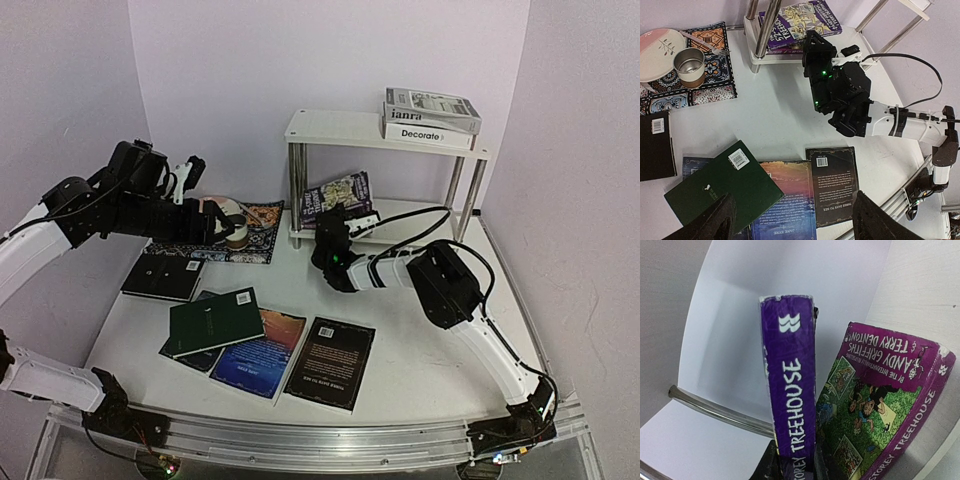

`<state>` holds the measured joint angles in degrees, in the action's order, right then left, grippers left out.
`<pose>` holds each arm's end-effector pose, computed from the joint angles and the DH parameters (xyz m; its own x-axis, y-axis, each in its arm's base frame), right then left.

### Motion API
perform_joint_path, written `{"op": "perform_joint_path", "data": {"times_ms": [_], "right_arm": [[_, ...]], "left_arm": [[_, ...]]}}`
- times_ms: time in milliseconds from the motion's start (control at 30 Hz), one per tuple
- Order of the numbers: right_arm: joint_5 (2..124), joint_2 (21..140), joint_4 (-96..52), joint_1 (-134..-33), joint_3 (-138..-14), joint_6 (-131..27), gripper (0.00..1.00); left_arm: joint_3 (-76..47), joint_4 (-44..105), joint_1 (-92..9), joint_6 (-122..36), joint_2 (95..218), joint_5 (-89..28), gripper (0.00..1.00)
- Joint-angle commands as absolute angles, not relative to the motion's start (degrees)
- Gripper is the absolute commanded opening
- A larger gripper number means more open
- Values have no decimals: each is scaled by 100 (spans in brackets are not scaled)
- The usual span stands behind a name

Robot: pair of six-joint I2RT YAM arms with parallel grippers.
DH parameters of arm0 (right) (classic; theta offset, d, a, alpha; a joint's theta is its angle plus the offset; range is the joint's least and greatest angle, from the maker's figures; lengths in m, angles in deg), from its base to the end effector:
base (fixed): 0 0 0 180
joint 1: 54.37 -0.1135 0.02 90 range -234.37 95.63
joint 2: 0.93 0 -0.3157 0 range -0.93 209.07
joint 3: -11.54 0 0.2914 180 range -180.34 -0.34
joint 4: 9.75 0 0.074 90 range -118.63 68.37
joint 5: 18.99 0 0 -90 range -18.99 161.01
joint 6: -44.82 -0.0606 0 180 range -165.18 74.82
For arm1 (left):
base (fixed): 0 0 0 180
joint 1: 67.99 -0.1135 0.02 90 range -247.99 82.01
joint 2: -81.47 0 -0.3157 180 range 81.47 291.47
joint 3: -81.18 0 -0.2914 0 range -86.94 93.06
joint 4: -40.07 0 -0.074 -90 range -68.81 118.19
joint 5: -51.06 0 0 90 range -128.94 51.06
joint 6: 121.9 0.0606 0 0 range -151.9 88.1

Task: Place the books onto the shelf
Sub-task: Place the book on the book pile on the shelf.

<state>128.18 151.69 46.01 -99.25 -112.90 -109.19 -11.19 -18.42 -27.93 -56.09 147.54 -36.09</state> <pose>0.4979 0.4239 0.1705 0.2743 0.9609 -0.0387 -0.2313 0.1050 0.9672 0.2051 -0.1764 0.4283 -0.6953 0.0500 -0.7169 0.4257 0.8324 -0.3548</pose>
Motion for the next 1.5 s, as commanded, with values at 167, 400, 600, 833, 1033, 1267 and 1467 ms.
{"op": "perform_joint_path", "data": {"times_ms": [167,400,600,833,1033,1267,1467], "right_arm": [[12963,15266,4880,-10024,-11427,-10989,19],[13083,14891,4547,-10030,-11003,-11053,39],[13243,14627,4104,-10053,-10685,-11496,49],[12959,14567,3599,-10057,-10892,-11548,52],[12855,14326,3508,-10067,-10667,-11611,62],[12403,13615,3396,-10067,-9814,-11271,85],[11751,12793,3195,-10062,-8540,-11163,91]], "left_arm": [[-968,-1824,-2813,-5579,14613,-3670,81],[-951,-1821,-2817,-5599,14681,-3652,82],[-903,-1825,-2817,-5474,14718,-3684,82],[-889,-1830,-2818,-5440,14704,-3726,82],[-881,-1821,-2817,-5458,14688,-3827,82],[-854,-1822,-2817,-5467,14733,-3925,82],[-878,-1809,-2817,-5449,14740,-4153,82]]}}
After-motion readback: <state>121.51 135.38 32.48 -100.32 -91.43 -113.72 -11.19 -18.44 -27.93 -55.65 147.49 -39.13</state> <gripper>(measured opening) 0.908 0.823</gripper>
